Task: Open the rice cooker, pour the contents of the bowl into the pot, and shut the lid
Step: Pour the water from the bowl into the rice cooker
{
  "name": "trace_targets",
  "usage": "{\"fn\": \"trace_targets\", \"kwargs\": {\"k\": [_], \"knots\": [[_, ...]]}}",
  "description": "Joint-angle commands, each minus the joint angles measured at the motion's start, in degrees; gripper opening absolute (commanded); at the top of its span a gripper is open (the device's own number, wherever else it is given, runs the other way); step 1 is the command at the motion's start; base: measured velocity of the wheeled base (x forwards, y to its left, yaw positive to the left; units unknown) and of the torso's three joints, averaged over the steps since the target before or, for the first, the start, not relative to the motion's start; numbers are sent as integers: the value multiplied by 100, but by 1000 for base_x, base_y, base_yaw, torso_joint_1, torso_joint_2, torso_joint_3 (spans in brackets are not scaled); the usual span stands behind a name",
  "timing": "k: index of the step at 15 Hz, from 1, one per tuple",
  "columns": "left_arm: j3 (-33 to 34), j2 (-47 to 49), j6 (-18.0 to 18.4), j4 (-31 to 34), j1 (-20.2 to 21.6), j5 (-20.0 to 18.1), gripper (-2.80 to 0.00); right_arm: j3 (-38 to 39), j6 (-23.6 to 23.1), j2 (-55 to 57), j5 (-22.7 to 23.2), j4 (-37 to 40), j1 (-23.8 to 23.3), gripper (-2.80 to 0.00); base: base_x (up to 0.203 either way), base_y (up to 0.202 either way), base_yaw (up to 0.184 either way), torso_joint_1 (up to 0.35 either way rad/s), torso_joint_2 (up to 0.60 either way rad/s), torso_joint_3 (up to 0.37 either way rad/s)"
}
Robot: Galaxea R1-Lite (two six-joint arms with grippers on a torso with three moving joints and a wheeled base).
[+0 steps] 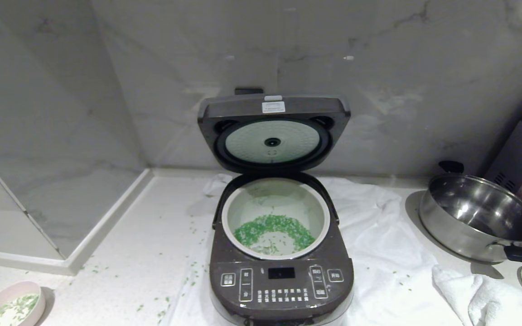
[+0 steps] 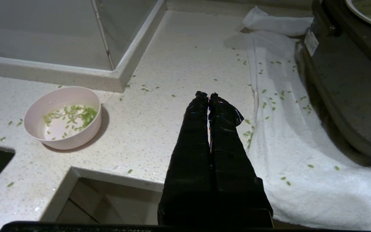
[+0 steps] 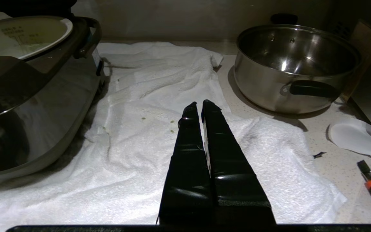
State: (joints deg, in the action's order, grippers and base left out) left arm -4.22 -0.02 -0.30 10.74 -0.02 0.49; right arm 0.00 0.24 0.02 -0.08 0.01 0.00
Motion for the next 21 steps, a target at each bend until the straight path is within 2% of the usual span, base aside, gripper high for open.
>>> {"fn": "trace_targets", "kwargs": {"k": [1,6,8,11,13,15,17,19,21], "knots": [[0,-20,1,1,2,4,-280,0,2,6,-1,8,0,-280,0,120,0,-4,-6,2],[-24,-23,-31,6,16,96,-280,0,2,6,-1,8,0,-280,0,10,1,2,1,1],[-604,269,-133,3,10,156,-280,0,2,6,-1,8,0,-280,0,0,0,0,0,0],[-1387,1865,-393,10,-158,305,-280,0,2,6,-1,8,0,-280,0,0,0,0,0,0],[-1719,3279,-571,6,-228,626,-280,0,2,6,-1,8,0,-280,0,0,0,0,0,0],[-2086,4698,-752,18,-123,876,-280,0,2,6,-1,8,0,-280,0,0,0,0,0,0],[-2465,6013,-687,20,426,1030,-280,0,2,6,-1,8,0,-280,0,0,0,0,0,0],[-2774,6827,-263,18,1549,1043,-280,0,2,6,-1,8,0,-280,0,0,0,0,0,0],[-2937,7202,305,21,2563,755,-280,0,11,12,-1,8,0,-280,0,0,0,0,0,0]]}}
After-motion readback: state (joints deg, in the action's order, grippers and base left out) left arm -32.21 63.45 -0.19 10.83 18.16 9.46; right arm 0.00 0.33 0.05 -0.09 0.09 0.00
